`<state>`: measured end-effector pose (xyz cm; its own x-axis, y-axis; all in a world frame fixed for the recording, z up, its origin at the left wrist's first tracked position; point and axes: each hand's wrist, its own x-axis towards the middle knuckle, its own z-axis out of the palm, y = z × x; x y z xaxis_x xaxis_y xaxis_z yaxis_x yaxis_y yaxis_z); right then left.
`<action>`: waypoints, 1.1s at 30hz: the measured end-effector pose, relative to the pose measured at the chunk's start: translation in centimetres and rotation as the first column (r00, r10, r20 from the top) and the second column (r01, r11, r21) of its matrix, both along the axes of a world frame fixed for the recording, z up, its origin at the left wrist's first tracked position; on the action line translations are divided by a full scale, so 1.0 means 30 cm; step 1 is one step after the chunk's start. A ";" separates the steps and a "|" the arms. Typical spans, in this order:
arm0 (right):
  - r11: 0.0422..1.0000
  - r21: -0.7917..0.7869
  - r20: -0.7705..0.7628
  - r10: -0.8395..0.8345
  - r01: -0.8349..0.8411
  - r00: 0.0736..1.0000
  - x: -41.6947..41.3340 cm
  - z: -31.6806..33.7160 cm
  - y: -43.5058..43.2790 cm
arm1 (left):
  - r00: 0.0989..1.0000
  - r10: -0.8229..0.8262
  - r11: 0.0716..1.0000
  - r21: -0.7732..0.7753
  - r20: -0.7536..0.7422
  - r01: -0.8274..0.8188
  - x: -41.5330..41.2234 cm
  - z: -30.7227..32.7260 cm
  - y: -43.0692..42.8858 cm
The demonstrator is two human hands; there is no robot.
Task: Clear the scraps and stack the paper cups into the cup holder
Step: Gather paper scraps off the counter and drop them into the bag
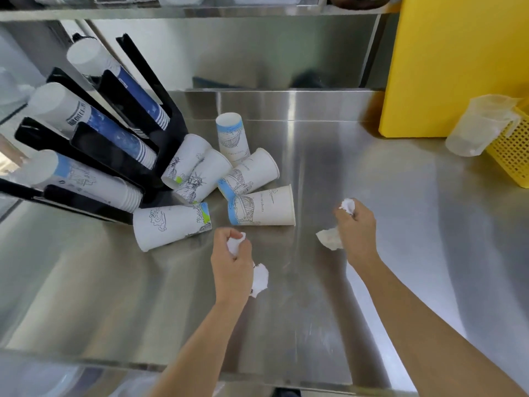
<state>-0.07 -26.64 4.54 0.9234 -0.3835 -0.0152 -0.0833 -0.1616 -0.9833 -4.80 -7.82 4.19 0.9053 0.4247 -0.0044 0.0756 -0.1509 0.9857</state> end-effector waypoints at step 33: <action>0.275 -0.338 -0.289 0.880 -0.900 0.377 -0.578 -0.600 1.611 | 0.633 0.647 0.761 0.308 -0.426 -0.570 -0.760 -0.633 1.303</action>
